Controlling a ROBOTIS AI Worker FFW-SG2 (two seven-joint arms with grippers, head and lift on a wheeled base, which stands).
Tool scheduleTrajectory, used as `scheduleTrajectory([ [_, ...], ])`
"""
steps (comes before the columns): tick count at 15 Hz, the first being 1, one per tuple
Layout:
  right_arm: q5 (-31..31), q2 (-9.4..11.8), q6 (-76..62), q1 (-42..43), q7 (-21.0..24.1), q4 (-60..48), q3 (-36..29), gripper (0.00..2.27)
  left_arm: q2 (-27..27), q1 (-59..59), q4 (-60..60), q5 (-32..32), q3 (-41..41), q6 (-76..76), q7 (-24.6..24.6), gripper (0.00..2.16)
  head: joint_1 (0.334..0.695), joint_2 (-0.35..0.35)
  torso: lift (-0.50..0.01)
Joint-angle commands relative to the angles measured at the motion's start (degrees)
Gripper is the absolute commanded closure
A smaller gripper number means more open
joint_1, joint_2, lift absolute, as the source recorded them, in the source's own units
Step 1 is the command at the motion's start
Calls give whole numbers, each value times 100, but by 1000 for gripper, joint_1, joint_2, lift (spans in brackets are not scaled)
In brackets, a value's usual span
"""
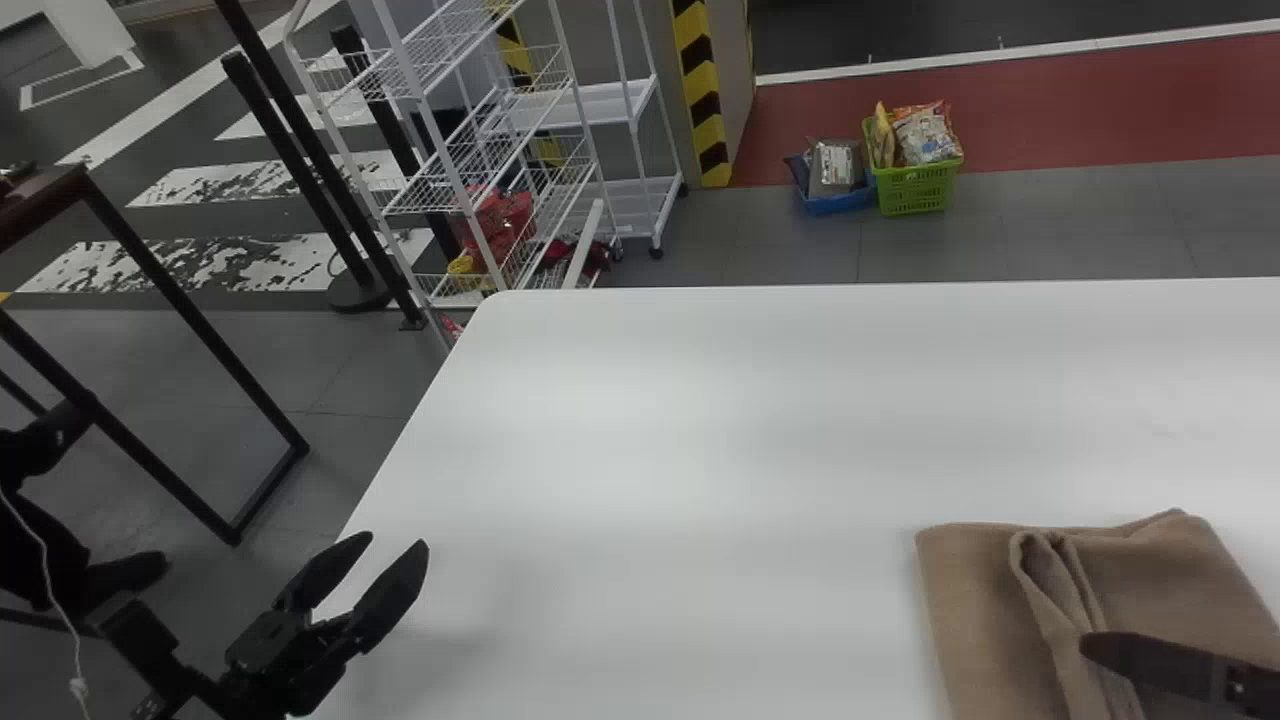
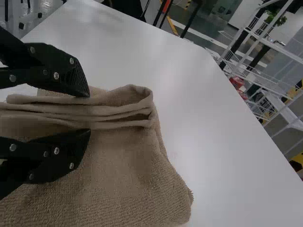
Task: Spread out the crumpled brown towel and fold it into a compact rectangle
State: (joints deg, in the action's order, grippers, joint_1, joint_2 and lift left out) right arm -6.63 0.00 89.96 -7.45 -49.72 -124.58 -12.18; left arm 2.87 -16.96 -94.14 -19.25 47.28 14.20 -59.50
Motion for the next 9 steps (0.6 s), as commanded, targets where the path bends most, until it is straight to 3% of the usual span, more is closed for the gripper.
scheduleTrajectory([
  [1, -207, -5, 12, -55, -3, 21, -92, 49, 3, 0, 10, 1, 0, 0, -1, 43, 695, 350, -127],
  [6, -761, -5, 12, -213, 15, -49, -329, 161, 3, 0, 27, 1, 0, 0, -9, 43, 695, 350, -127],
  [8, -779, -5, 12, -284, 15, -102, -329, 491, 3, 0, 27, 1, 0, 0, -18, 43, 695, 350, -127],
  [9, -787, -5, 12, -319, 15, -172, -338, 772, 3, 0, 18, 1, 0, 0, -18, 43, 695, 350, -127],
])
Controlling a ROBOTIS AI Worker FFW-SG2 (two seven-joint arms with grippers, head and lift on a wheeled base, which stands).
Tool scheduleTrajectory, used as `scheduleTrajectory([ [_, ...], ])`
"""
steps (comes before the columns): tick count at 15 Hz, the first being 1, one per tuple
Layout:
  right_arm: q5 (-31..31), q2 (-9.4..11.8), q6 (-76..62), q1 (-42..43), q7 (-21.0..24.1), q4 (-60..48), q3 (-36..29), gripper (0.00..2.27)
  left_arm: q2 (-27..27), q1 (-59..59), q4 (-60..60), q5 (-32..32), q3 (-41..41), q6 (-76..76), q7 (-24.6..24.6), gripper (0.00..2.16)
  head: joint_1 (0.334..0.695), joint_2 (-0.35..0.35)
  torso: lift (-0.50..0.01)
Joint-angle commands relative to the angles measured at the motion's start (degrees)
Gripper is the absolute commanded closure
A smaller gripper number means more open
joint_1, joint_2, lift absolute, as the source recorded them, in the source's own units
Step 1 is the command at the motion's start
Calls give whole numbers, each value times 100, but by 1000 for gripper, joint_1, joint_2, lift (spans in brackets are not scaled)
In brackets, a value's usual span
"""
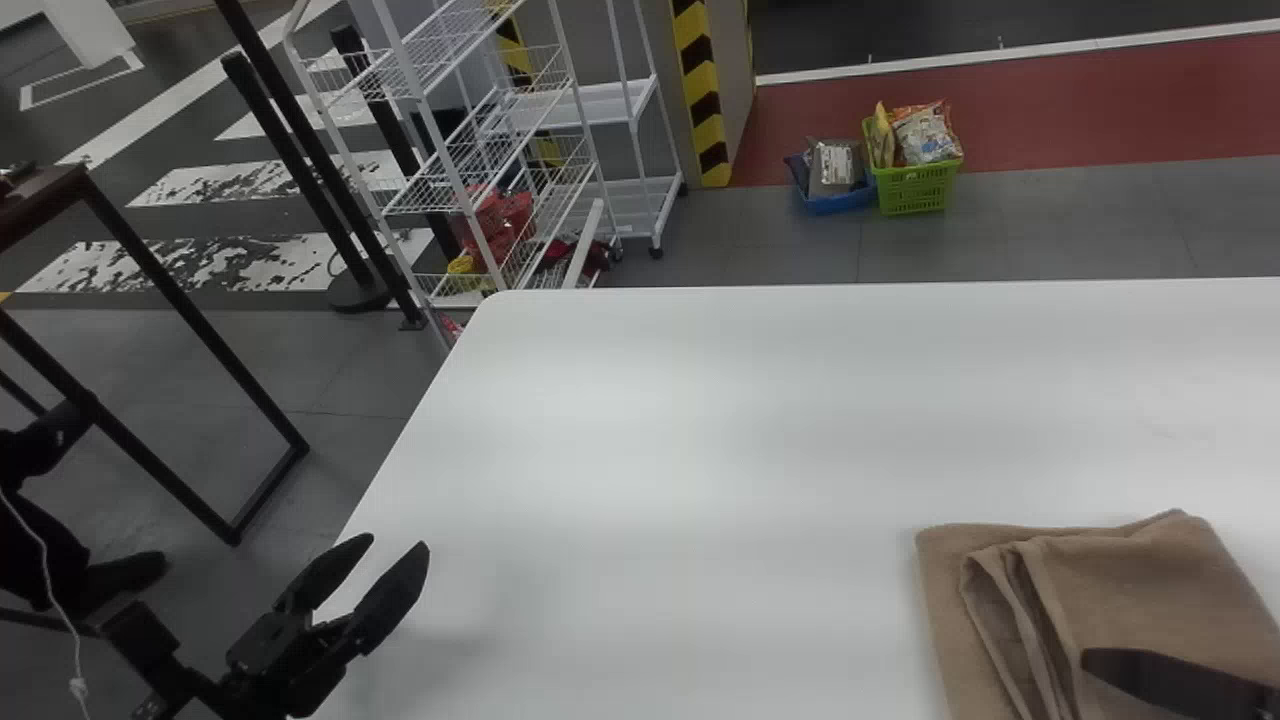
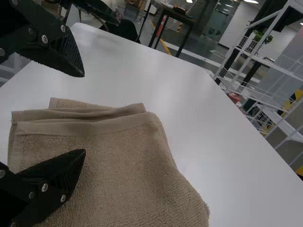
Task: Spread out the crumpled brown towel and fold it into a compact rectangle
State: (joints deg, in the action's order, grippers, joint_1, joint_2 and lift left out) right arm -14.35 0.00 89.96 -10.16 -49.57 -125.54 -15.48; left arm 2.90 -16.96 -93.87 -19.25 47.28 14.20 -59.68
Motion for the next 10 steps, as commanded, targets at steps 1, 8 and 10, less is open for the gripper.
scheduleTrajectory([
  [1, -24, -5, 12, -74, 0, -137, -7, 1112, 0, 0, -8, 0, 0, 0, 0, 43, 695, 350, -127],
  [8, -68, -5, -633, -215, 193, -181, 661, 2081, 0, 0, -35, -9, 0, 0, -26, 46, 695, 350, -127],
  [10, 205, -5, -738, -145, 334, 39, 1056, 2081, 9, 0, -44, -18, 9, 0, -26, 46, 695, 350, -127],
])
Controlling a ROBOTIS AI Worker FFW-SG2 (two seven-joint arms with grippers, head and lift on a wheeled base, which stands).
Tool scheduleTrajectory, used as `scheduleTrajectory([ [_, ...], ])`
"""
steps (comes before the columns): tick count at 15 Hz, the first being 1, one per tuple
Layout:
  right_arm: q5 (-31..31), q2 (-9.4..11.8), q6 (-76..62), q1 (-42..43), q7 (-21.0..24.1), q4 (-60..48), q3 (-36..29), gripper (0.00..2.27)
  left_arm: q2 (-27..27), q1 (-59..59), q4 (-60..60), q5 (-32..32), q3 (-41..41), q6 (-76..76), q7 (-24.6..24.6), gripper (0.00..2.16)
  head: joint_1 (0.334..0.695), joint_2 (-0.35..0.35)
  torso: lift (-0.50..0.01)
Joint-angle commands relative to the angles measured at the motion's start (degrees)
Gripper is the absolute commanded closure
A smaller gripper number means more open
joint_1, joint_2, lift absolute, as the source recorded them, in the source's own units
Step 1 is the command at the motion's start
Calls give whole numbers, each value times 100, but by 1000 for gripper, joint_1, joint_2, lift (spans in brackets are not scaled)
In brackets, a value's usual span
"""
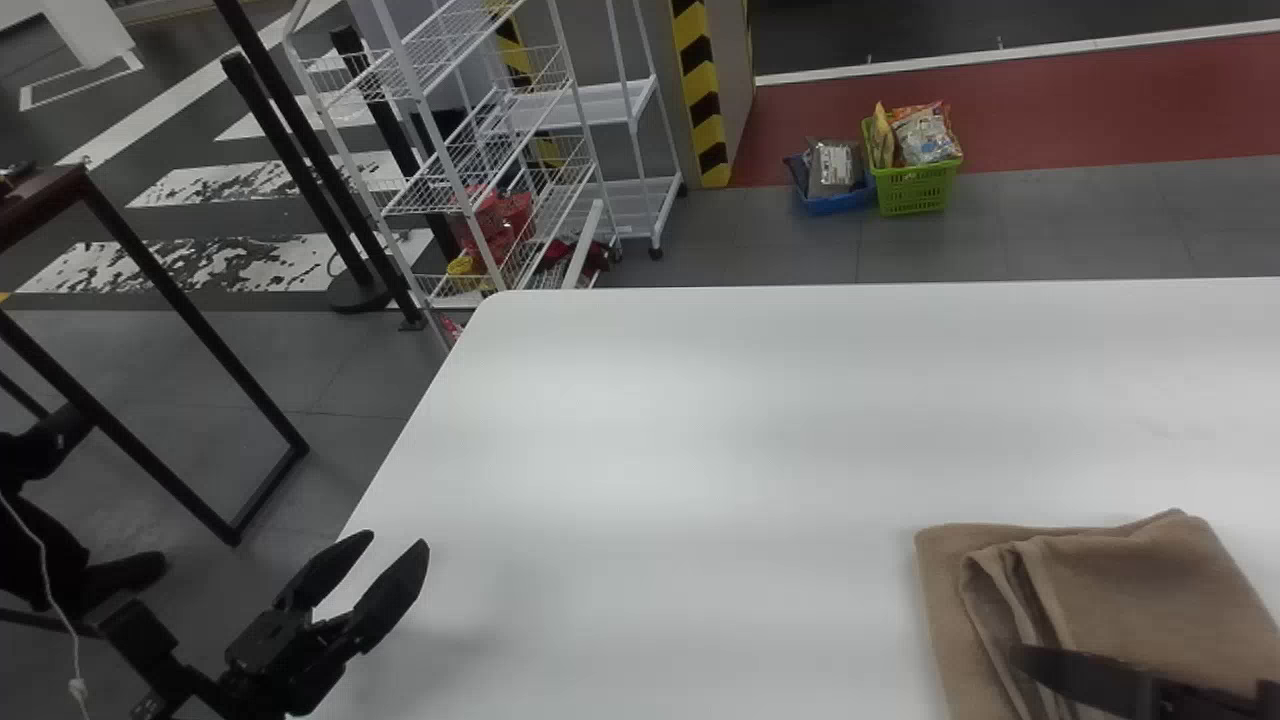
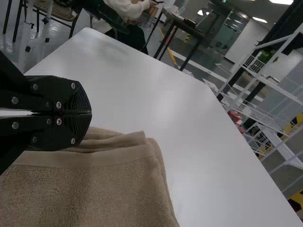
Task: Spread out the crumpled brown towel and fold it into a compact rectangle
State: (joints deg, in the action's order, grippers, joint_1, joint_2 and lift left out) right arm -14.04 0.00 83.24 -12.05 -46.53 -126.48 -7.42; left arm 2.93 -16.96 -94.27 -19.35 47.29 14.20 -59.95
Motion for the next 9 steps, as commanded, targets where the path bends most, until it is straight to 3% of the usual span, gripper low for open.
scheduleTrajectory([
  [1, 322, -5, -66, 80, 30, 265, 435, 2081, 6, 0, -4, -7, 17, 0, -17, 46, 695, 350, -127],
  [5, 533, -5, -66, 88, 92, 467, 804, 2078, 6, 0, 5, -16, 17, 0, -26, 46, 695, 350, -127],
  [9, 621, -5, 684, 27, 92, 150, 461, 2078, 15, -9, 14, -16, 25, 0, -17, 46, 695, 350, -127],
])
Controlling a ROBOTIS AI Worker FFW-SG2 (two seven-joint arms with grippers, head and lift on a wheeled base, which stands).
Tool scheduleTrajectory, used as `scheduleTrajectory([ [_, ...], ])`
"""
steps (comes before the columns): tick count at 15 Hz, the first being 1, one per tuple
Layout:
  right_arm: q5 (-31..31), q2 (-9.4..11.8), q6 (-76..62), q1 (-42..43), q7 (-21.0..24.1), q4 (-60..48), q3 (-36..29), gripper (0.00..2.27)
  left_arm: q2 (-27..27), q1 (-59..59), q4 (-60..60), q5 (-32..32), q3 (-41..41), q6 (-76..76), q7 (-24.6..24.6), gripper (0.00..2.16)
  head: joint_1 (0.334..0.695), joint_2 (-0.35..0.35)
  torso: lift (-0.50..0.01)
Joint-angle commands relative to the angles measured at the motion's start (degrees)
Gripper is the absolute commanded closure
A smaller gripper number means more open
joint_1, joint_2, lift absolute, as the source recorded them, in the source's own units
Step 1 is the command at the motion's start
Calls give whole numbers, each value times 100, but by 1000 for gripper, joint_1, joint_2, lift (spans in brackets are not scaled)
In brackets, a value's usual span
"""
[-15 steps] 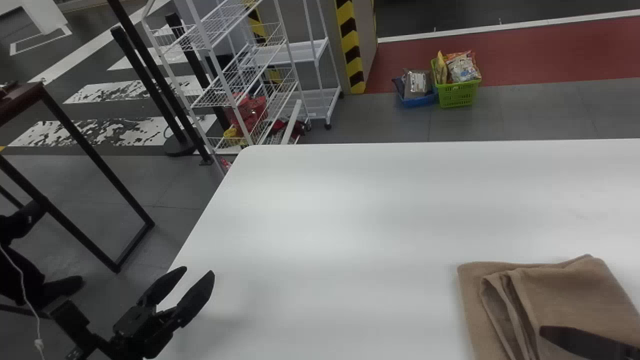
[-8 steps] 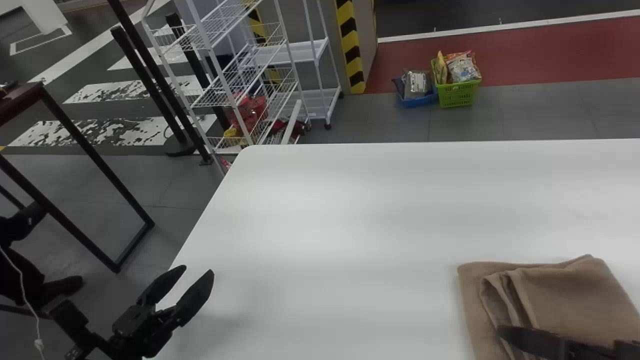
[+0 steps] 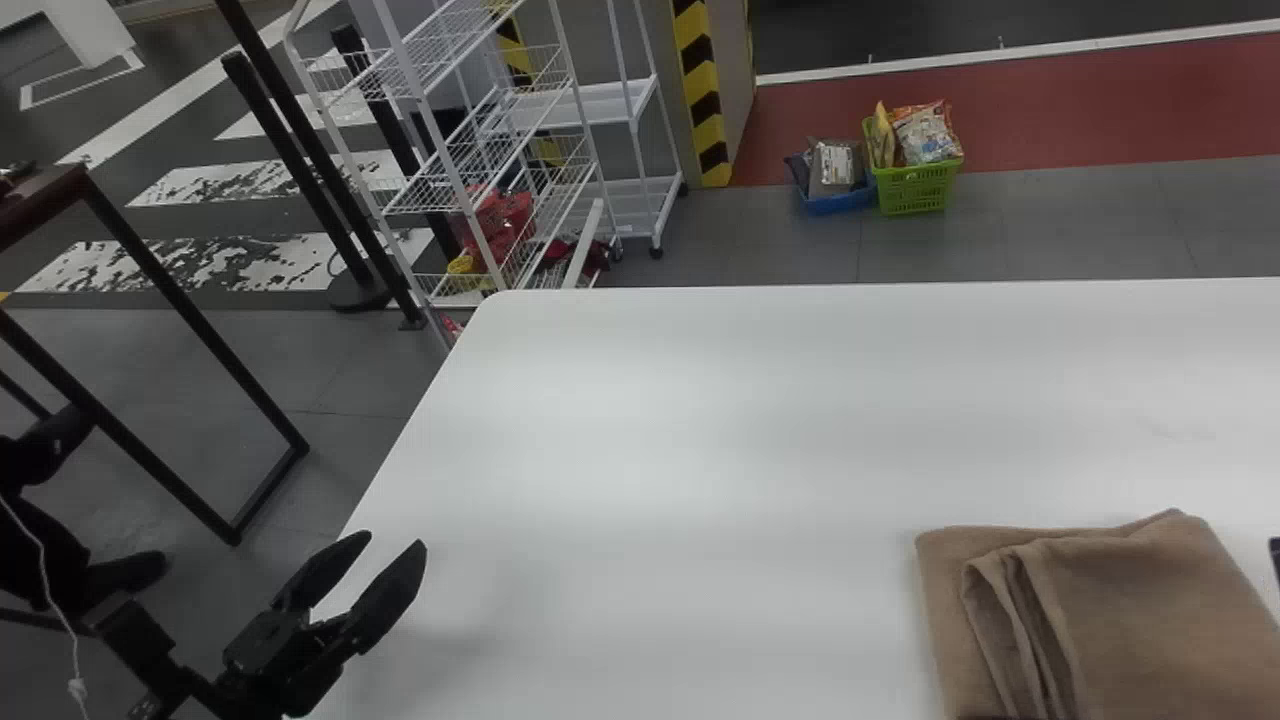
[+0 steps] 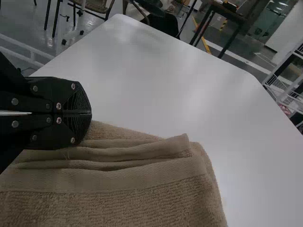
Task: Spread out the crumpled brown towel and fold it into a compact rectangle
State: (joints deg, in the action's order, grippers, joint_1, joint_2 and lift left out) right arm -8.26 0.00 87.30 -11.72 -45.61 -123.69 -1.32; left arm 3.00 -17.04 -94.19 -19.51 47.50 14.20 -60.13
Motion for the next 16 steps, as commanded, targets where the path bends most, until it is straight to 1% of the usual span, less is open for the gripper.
scheduleTrajectory([
  [1, 62, -5, 278, -6, 0, -190, -272, 2078, 8, -1, 24, 0, -4, 0, 1, 46, 695, 350, -127],
  [6, 211, -5, 278, -15, -35, -261, -782, 2078, 17, -1, 33, 0, -30, 0, 1, 46, 695, 350, -127],
  [9, 308, -5, 278, 29, -27, -261, -975, 2078, 17, -1, 41, 0, -21, 0, 1, 46, 695, 350, -127],
  [14, 563, -5, 278, 196, -62, -331, -1687, 2074, 17, -1, 41, 0, -21, 0, 1, 46, 695, 350, -127],
  [16, 721, 105, 278, 328, -106, -331, -1968, 2071, 17, -1, 41, 0, -56, 0, 19, 46, 695, 350, -127],
])
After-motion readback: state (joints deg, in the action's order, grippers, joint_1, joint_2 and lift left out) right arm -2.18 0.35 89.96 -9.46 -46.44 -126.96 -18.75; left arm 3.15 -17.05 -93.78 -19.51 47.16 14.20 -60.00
